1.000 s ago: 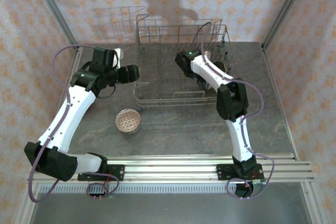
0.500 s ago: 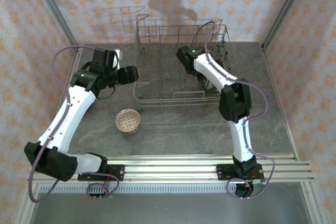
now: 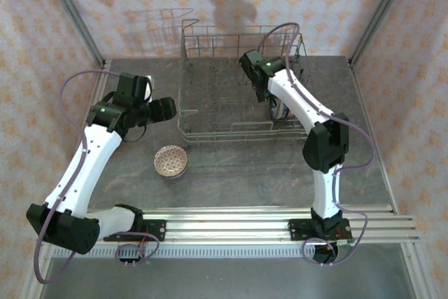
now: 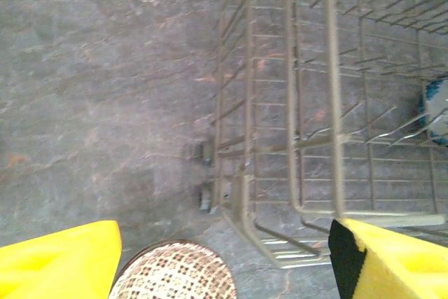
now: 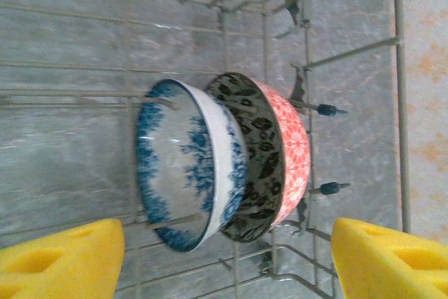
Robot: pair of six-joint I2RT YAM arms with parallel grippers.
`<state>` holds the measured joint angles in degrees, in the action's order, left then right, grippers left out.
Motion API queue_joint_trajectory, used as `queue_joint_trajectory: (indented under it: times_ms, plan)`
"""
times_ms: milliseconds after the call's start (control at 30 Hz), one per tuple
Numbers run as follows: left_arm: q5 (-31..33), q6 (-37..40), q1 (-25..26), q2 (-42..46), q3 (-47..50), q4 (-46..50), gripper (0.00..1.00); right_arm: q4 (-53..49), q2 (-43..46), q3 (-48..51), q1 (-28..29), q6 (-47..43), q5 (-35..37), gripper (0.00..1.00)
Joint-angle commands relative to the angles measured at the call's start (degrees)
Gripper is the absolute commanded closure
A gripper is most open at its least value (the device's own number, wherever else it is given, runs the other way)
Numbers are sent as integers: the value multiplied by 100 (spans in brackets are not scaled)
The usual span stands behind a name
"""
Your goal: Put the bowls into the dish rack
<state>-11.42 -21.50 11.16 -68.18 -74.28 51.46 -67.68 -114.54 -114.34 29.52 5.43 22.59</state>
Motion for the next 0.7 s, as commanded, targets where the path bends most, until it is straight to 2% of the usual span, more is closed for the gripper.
queue_joint_trajectory:
  times_ms: [0, 100, 233, 433, 667]
  plan:
    - [206, -109, -237, 330, 249, 402, 21, 52, 381, -254, 252, -290, -952, 24]
    - [134, -118, -451, 533, 564, 517, 22, 114, 572, -240, 492, -331, -1540, 27]
    - [-17, -100, -718, 713, 1086, 649, 23, -10, 827, -61, 796, -116, -1775, 29]
    - [-283, -6, -1099, 816, 1816, 702, 28, 309, 1605, 1014, 1339, 308, -2047, 30]
    - [-396, 88, -1142, 356, 2303, 378, 36, 848, 2250, 2080, 1631, 821, -2276, 33]
